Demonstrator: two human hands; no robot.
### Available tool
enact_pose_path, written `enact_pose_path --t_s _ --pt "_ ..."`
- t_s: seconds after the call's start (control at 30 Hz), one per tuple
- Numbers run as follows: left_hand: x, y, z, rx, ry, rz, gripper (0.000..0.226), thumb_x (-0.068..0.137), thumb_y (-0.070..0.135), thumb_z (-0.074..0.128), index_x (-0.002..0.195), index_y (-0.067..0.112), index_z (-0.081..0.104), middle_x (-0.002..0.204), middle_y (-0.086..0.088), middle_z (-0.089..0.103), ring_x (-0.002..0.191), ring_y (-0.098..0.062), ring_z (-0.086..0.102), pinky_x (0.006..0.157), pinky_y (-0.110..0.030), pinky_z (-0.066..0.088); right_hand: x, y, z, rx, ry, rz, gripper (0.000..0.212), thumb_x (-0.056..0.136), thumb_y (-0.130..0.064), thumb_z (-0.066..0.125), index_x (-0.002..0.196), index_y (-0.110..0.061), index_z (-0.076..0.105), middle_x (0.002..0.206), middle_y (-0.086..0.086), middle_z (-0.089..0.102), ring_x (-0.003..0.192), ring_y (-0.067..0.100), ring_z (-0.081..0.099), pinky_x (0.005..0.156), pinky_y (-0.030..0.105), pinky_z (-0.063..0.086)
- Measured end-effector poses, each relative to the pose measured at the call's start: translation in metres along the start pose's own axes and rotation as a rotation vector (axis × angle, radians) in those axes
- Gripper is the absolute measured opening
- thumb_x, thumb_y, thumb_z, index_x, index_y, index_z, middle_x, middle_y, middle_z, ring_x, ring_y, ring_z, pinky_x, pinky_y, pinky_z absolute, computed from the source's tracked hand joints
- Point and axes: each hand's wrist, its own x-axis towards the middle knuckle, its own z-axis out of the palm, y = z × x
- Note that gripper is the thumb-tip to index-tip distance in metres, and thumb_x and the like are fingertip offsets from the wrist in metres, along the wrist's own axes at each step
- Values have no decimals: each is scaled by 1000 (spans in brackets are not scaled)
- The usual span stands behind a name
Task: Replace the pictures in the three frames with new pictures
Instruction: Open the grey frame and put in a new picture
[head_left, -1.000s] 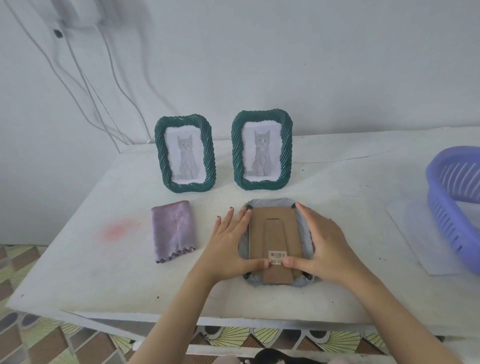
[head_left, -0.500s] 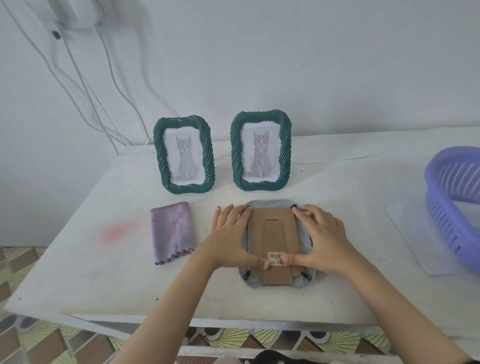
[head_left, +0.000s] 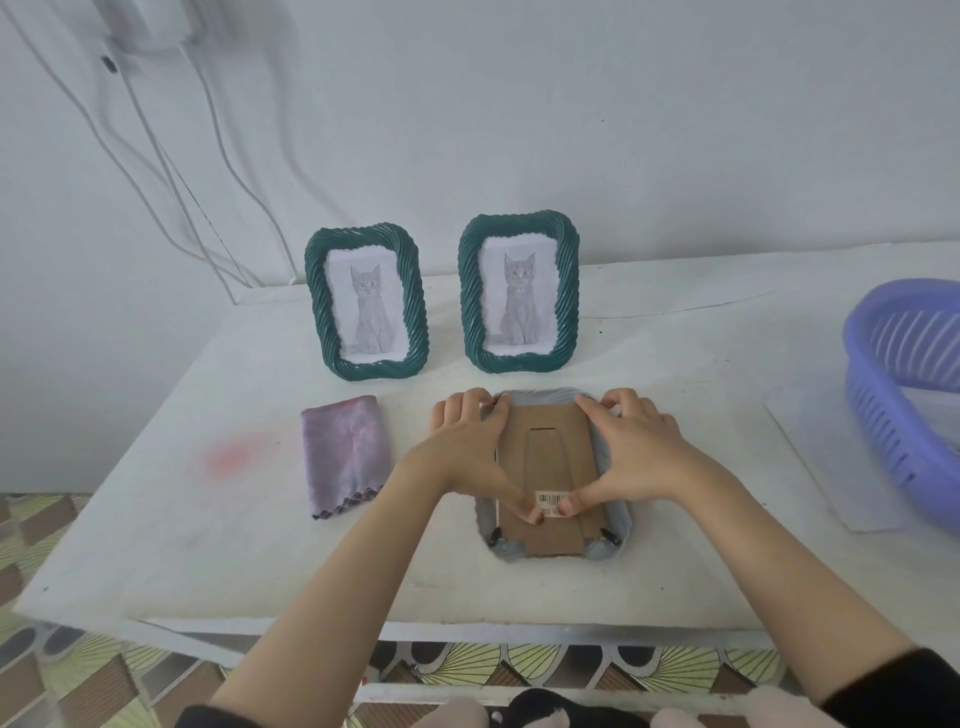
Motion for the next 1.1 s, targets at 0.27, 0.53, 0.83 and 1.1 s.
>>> enact_pose_path --t_s 0.27,0.53,0.83,1.1 --pt "-35 -13 43 -365 438 131 92 63 74 50 141 27 34 140 7 37 125 -4 25 112 -29 18 -38 17 32 337 206 -158 92 56 -78 52 137 -45 26 151 -9 15 140 12 14 112 32 16" --pt "-76 -17 76 -546 601 135 44 60 60 71 100 40 69 128 21 54 127 0 39 105 -26 31 -82 27 59 451 352 -195 58 60 -83 48 110 -54 52 142 -33 23 135 -3 19 109 30 20" --pt "-81 -8 78 -635 584 139 22 66 48 69 85 37 70 111 28 61 115 3 50 97 -11 38 -80 27 62 472 350 -208 34 63 -67 56 92 -51 58 137 -34 28 129 -4 26 113 42 14" --pt "-84 -4 78 -561 545 146 10 73 43 63 78 34 65 116 26 57 116 4 43 93 -5 27 -78 22 66 428 299 -286 4 77 -48 55 75 -50 54 132 -39 28 127 -18 18 113 39 -6"
